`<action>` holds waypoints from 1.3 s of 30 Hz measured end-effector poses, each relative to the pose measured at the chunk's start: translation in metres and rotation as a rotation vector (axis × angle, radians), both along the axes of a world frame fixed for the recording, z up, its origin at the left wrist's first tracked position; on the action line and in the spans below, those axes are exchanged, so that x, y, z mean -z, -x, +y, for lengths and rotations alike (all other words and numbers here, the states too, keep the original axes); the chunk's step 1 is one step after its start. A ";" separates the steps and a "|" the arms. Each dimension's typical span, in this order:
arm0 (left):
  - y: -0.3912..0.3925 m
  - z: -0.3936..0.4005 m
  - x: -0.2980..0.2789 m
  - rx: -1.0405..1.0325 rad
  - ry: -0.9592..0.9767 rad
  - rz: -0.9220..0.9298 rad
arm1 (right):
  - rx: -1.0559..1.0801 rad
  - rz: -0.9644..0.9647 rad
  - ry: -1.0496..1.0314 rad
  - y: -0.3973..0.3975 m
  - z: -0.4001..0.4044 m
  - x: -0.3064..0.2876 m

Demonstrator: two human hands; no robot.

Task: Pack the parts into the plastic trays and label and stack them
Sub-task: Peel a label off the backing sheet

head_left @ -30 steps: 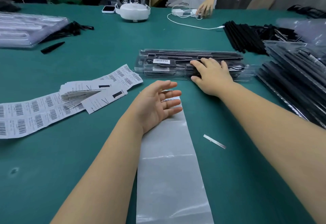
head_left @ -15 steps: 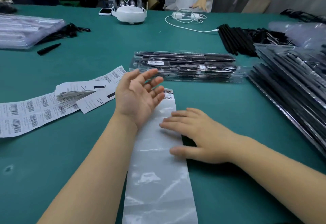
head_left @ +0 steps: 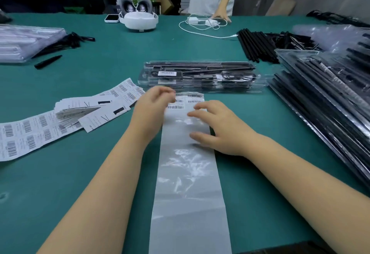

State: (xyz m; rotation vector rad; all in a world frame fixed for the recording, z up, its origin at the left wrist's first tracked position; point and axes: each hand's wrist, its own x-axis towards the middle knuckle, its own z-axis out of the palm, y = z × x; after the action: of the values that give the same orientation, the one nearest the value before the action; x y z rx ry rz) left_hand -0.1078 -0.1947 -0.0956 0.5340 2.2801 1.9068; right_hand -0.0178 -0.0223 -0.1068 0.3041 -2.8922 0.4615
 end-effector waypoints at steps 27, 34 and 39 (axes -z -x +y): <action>-0.004 -0.031 -0.011 0.325 0.825 0.242 | 0.919 -0.391 -0.511 0.011 0.080 -0.026; 0.003 -0.026 -0.005 0.083 0.843 0.385 | 0.927 0.059 -0.544 -0.026 0.077 -0.056; 0.000 -0.021 -0.005 0.051 0.721 0.423 | 1.225 -0.409 -0.467 -0.055 0.098 -0.087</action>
State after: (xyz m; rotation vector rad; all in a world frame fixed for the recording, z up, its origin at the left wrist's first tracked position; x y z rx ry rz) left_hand -0.1077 -0.2157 -0.0906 0.9173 2.9228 0.8732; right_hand 0.0369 0.0753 -0.0199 -1.5549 -2.7970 -0.4083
